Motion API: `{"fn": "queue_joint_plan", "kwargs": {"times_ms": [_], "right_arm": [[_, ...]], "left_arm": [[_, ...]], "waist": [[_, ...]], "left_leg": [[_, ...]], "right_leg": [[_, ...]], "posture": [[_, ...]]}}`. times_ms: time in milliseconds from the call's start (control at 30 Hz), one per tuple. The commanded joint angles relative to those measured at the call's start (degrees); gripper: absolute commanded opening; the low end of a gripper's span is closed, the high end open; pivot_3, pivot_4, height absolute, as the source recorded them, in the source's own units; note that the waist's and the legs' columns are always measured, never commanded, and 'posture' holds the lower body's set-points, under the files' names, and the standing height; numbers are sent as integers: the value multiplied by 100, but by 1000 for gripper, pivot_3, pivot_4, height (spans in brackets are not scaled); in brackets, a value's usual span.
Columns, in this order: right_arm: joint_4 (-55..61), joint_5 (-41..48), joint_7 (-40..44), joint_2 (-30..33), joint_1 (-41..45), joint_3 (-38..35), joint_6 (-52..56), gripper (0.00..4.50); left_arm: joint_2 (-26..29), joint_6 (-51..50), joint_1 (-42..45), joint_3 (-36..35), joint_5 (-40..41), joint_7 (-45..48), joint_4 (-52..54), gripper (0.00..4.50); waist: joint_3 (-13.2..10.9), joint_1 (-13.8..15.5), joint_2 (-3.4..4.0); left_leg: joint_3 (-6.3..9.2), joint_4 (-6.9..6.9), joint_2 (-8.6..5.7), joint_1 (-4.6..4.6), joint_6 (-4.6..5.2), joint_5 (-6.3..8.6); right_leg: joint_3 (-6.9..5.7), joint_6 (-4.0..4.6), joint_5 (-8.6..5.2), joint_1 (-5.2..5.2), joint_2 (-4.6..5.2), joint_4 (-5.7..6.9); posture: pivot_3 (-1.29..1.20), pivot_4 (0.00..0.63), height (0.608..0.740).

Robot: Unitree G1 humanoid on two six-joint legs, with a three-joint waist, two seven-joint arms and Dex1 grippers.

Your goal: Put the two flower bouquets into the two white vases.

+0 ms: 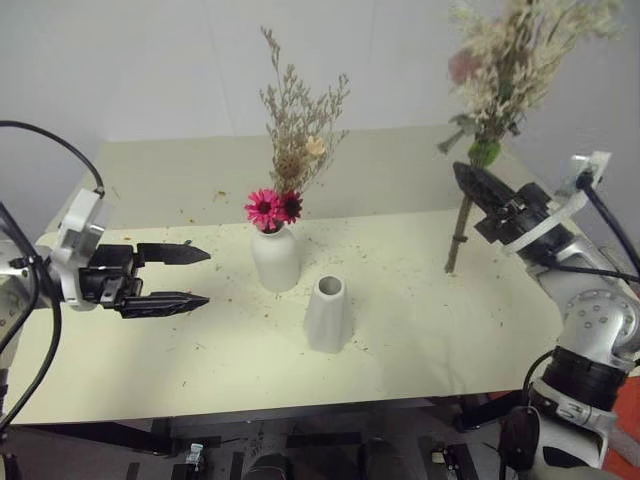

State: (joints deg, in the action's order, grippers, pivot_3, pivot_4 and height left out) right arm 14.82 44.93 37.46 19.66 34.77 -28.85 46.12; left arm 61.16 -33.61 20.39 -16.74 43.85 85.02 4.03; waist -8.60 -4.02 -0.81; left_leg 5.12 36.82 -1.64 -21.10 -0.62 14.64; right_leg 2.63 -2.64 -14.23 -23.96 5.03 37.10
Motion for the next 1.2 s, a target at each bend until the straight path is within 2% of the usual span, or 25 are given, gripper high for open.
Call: {"fn": "queue_joint_plan", "kwargs": {"times_ms": [33, 233, 533, 867, 1200], "right_arm": [[482, 216, 22, -209, 136, 534, -462, 234], [607, 15, -14, -716, 438, 1527, -1111, 234], [567, 209, -36, -1176, 756, 2167, -1411, 234], [557, 225, -72, -1357, 520, 2587, -1474, 234], [560, 242, -15, -1265, 232, 2755, -1404, 234]], "left_arm": [[-3, 56, 144, 10, 0, 48, -10, 4113], [-66, 105, 215, 90, -51, 94, -73, 4113], [-79, 152, 223, 122, -93, 150, -127, 4113], [-56, 139, 197, 89, -97, 137, -123, 4113], [-85, 146, 256, 148, -133, 106, -155, 4113]], "waist": [[0, -1, 0], [0, 5, 1], [0, 15, 1], [0, 3, 2], [0, 2, 2]], "left_leg": [[-3, 0, 2, 1, 0, 0], [-4, 0, 6, 0, 0, 0], [-1, 0, 8, -3, -1, 0], [-2, 0, 10, -1, 0, 0], [-3, 0, 10, -2, 0, 0]], "right_leg": [[1, 0, 0, -1, -1, 1], [1, 1, 0, -9, -6, 2], [-3, 3, 2, -9, -7, 5], [-3, 5, 3, -11, -8, 5], [-4, 5, 3, -11, -8, 4]], "posture": [[0, 150, 740], [0, 150, 740], [0, 150, 740], [0, 150, 740], [0, 150, 740]]}}
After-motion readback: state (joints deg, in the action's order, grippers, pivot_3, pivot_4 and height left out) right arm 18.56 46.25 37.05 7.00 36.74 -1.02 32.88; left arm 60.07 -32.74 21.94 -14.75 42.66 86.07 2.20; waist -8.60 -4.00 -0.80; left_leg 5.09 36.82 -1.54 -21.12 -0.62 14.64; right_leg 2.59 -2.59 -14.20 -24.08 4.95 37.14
